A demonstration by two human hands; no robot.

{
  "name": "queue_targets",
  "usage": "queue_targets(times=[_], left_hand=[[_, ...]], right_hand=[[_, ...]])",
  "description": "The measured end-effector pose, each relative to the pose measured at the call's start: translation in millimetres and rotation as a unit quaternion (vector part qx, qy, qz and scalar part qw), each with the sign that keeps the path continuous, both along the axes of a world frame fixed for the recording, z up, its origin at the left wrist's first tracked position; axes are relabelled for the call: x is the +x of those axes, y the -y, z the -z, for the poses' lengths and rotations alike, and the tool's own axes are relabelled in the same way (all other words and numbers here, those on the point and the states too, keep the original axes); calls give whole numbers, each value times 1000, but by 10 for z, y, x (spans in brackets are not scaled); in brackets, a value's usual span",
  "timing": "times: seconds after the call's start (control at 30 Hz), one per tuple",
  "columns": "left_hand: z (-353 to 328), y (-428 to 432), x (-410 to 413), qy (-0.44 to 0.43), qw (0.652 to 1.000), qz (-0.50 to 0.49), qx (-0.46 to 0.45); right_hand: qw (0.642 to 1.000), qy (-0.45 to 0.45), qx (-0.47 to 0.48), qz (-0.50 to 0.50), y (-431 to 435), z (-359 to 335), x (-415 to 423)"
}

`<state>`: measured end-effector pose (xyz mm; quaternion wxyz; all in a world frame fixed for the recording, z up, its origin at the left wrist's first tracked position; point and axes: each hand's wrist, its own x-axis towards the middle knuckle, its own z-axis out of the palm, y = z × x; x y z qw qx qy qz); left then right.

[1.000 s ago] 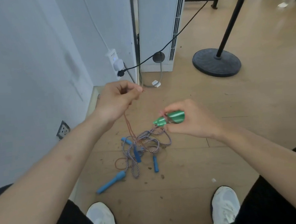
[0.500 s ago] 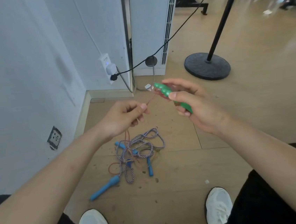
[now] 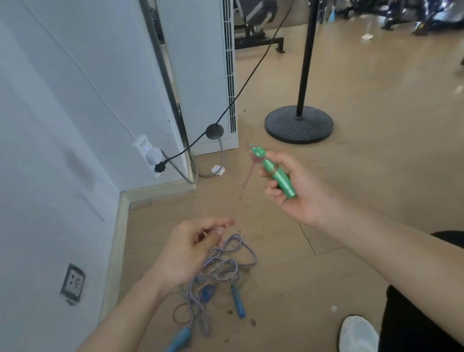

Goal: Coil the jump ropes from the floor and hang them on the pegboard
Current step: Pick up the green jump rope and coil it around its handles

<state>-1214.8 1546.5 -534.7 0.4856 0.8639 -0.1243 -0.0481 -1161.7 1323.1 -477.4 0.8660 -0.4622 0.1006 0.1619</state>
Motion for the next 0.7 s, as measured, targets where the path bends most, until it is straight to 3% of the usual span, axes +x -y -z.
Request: queue_targets(times=[0.1, 0.27, 0.33, 0.43, 0.57, 0.7], left_hand=[[-49, 31, -45, 19, 997, 38, 58], [-131, 5, -108, 34, 998, 56, 22], [-198, -36, -116, 84, 996, 35, 22], [-305, -93, -132, 157, 987, 19, 34], [-353, -130, -123, 189, 981, -22, 34], [-332, -78, -110, 172, 983, -62, -19]], right_hand=[[1000, -3, -13, -21, 1, 58, 29], [957, 122, -263, -29, 18, 235, 61], [897, 194, -390, -71, 49, 296, 29], [762, 310, -534, -194, 52, 316, -47], [710, 359, -533, -289, -9, 278, -189], [709, 389, -512, -289, -62, 265, -283]])
